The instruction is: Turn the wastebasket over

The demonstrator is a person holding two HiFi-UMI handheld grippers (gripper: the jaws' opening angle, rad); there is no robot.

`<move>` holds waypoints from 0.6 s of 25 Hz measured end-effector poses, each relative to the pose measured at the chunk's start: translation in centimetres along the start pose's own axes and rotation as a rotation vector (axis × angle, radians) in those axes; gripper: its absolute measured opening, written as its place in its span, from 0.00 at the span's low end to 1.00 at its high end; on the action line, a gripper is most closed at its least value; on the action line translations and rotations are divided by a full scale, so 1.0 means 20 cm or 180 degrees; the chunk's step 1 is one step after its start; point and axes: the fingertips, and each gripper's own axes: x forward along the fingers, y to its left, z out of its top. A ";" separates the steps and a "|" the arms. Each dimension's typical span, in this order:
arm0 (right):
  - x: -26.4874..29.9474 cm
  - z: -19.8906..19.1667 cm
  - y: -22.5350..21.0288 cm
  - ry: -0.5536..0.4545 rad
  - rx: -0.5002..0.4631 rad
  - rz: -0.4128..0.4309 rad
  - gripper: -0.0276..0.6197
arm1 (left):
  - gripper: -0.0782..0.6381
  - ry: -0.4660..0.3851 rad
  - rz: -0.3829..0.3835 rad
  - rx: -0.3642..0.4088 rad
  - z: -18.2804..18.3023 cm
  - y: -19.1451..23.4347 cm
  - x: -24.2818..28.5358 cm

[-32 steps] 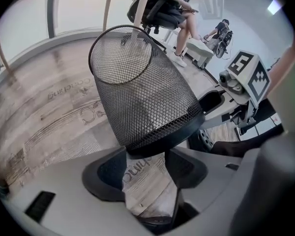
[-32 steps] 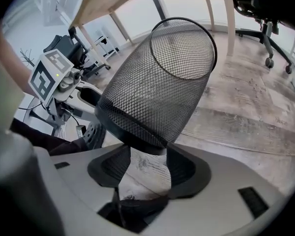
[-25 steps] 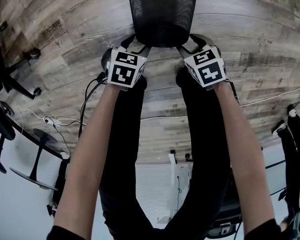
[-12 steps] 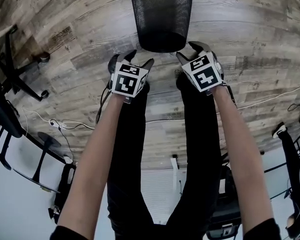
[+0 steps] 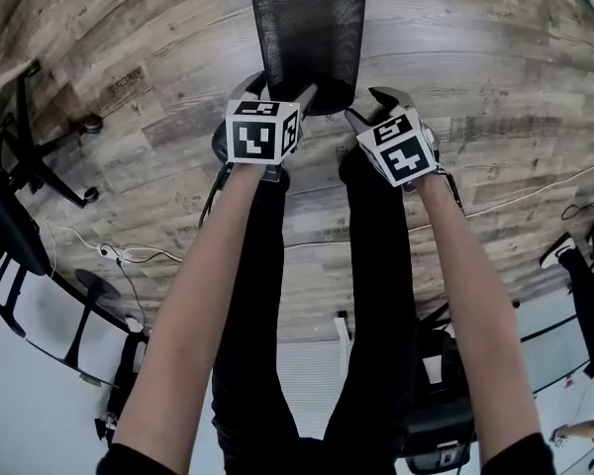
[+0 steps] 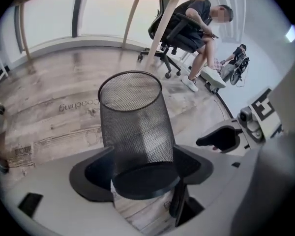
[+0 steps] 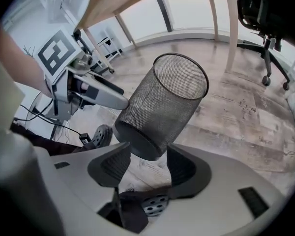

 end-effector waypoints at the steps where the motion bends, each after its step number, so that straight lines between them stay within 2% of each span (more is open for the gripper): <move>1: -0.01 0.00 -0.01 0.0007 0.0003 0.0001 0.40 | 0.63 -0.0024 0.0043 -0.0023 0.04 0.00 0.02; 7: -0.04 0.01 -0.06 -0.0031 0.0112 -0.0009 0.40 | 0.70 -0.0016 0.0197 -0.0143 0.12 -0.02 0.12; 15: -0.05 -0.04 -0.17 0.0018 0.0210 -0.0053 0.40 | 0.71 0.0154 0.0250 -0.0196 0.10 -0.07 0.22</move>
